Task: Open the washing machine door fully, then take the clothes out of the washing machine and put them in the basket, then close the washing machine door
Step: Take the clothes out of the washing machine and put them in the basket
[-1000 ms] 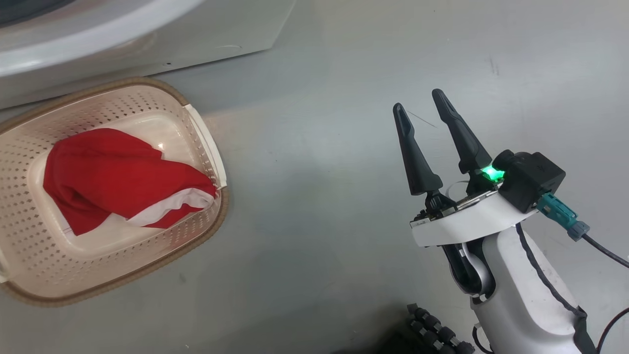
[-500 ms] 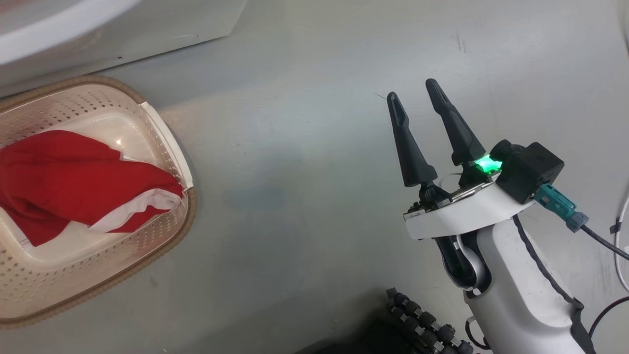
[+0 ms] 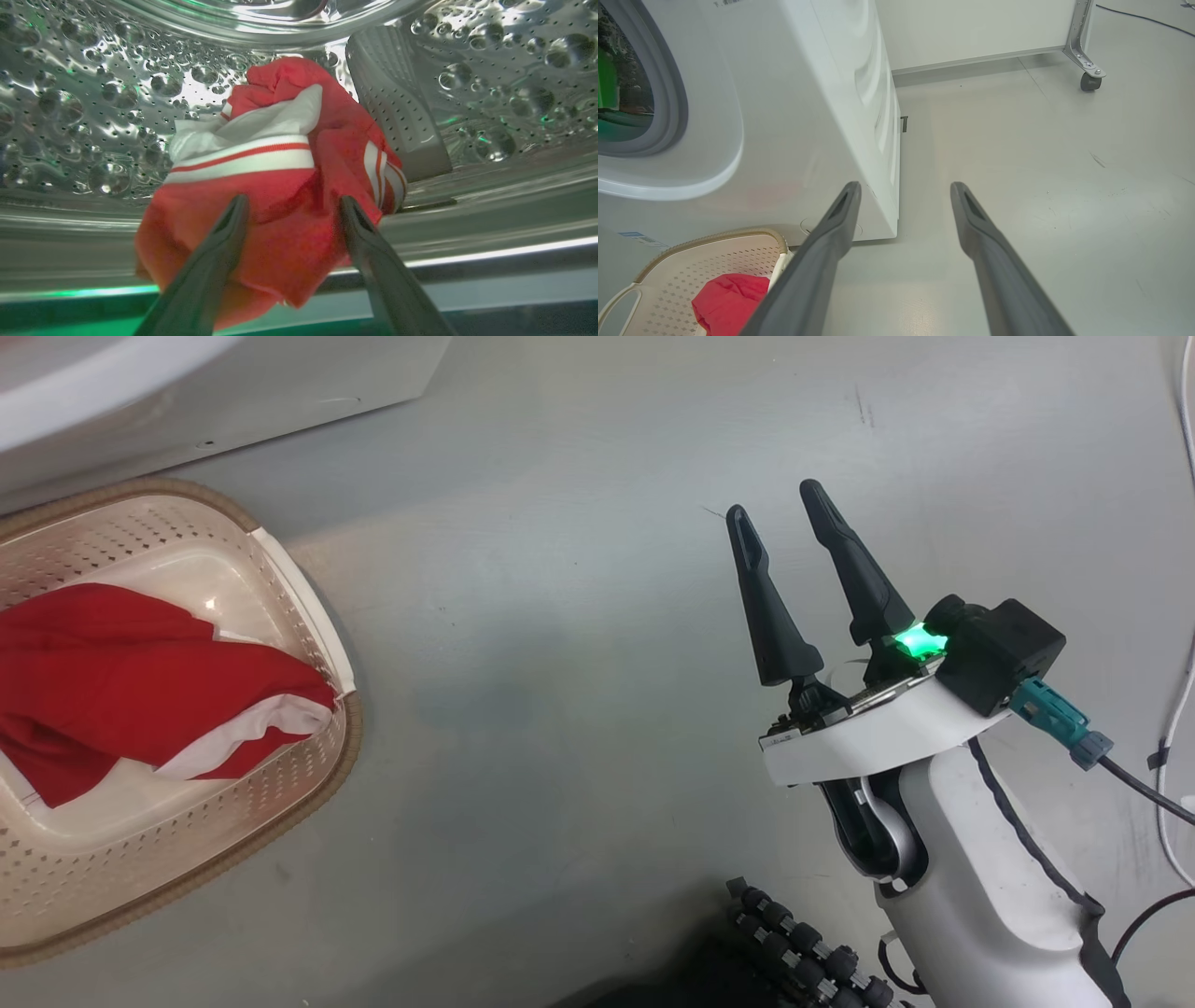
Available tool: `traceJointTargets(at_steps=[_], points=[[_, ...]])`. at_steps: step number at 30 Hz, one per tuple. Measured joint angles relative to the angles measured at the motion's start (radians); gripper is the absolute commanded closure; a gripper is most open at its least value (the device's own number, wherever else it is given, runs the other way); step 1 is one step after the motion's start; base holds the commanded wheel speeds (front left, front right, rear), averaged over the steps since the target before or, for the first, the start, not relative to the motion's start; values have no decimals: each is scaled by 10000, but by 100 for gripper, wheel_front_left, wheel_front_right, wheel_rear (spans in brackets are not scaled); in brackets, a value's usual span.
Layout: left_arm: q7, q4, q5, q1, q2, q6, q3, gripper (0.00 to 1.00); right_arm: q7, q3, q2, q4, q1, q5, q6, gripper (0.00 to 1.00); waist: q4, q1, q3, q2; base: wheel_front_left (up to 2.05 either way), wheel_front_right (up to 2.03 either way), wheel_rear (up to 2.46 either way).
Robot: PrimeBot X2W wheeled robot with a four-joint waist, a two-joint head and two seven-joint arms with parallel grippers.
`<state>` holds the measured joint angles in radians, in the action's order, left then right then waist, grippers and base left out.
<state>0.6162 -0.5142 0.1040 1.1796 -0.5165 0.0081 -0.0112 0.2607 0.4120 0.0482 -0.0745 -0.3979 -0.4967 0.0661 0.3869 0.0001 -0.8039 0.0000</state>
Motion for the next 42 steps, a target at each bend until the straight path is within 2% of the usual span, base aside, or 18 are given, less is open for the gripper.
traceJointTargets(at_steps=[2, 3, 4, 5, 7, 19, 24, 29, 42], points=[[25, -40, 2, 3, -15, 2, 31, 4, 0, 6, 0, 0, -24, -33, 0, 0, 3, 0, -3, 0, 0, 0, 0], [94, -82, 2, 13, -19, 2, 46, 34, 0, 13, 0, 0, -36, -48, -2, 0, 4, 0, -6, 0, 0, 0, 0], [224, -173, 10, 46, -21, 2, 52, 59, 0, 21, 0, -2, -37, -50, -25, 0, 5, 0, -10, 0, 0, 0, 0], [265, -215, 13, 86, -21, 2, 52, 62, 0, 31, 0, -2, -37, -56, -69, 0, 6, 0, -14, 0, 0, 0, 0], [359, -234, 13, 153, -23, 2, 50, 100, 0, 44, 0, -4, -39, -61, -69, 0, 8, 0, -22, 0, 0, 0, 0], [290, -267, 17, 245, 31, 42, -23, 100, 0, 10, 0, -92, -111, -56, -77, 0, -26, 0, -16, 0, 0, 0, 0], [-186, -267, 117, 245, 470, 42, -150, 100, 0, -148, -2, -190, -139, 42, -163, 0, -149, 0, 65, 0, 0, 0, 0], [-654, -249, 268, 244, 625, 40, -190, 100, 0, -151, -4, -259, -142, 115, -161, 0, -284, 0, 198, 0, 0, 0, 0], [-2562, 174, 646, -1, 1517, -48, -203, 100, 0, -410, -2, -433, -143, 554, -163, 0, -645, 0, 566, 0, 0, 0, 0]])
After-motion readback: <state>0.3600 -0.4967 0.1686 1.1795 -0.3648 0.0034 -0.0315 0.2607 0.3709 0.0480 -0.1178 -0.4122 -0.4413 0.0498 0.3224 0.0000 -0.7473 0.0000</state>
